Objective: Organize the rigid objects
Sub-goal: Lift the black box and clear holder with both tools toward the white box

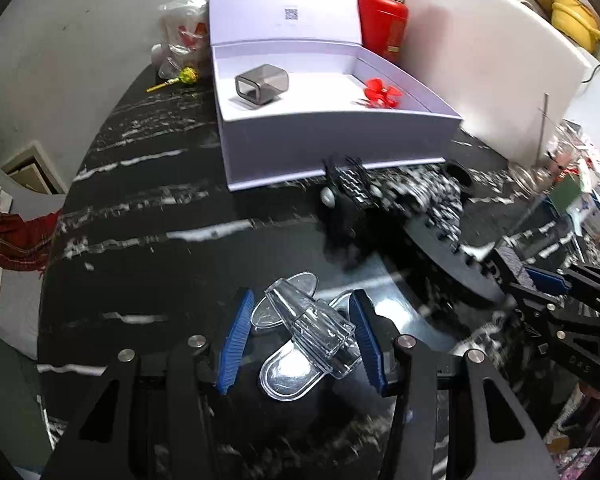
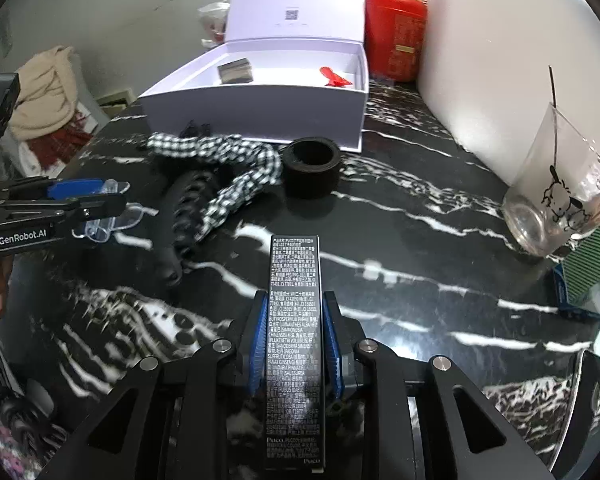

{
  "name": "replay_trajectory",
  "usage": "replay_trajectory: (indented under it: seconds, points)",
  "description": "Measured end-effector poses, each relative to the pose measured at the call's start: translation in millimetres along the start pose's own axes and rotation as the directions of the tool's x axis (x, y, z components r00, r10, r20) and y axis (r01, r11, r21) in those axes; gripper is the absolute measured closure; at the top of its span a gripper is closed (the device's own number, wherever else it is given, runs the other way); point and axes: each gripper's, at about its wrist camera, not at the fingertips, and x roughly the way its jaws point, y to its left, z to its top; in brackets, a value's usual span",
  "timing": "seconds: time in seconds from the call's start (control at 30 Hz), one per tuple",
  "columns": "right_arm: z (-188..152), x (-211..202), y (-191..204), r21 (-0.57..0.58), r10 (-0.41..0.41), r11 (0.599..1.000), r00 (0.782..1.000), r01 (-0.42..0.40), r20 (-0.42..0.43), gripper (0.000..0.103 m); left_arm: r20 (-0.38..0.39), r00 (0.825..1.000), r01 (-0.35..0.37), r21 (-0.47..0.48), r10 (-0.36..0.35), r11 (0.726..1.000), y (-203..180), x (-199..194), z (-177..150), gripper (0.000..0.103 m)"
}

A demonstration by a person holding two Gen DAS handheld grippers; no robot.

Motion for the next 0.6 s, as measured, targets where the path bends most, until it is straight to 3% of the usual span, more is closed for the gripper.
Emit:
replay_trajectory:
  seconds: [0.17, 0.27, 0.6]
  points:
    - [-10, -6, 1, 0.015, 0.013, 1.0, 1.0, -0.013, 0.007, 0.076, -0.023, 0.997, 0.073, -0.015, -0.073, 0.997, -5, -6, -14, 0.054]
    - [-14, -9, 2, 0.016, 0.011, 1.0, 1.0, -0.011, 0.009, 0.064, -0.032, 0.995, 0.089, -0.038, -0.09, 0.995, -7, -9, -19, 0.054]
    - [-23, -17, -1, 0.023, -0.004, 1.0, 1.0, 0.004, 0.024, 0.045, -0.024, 0.999, 0.041, -0.01, -0.041, 0.999, -21, -20, -28, 0.052]
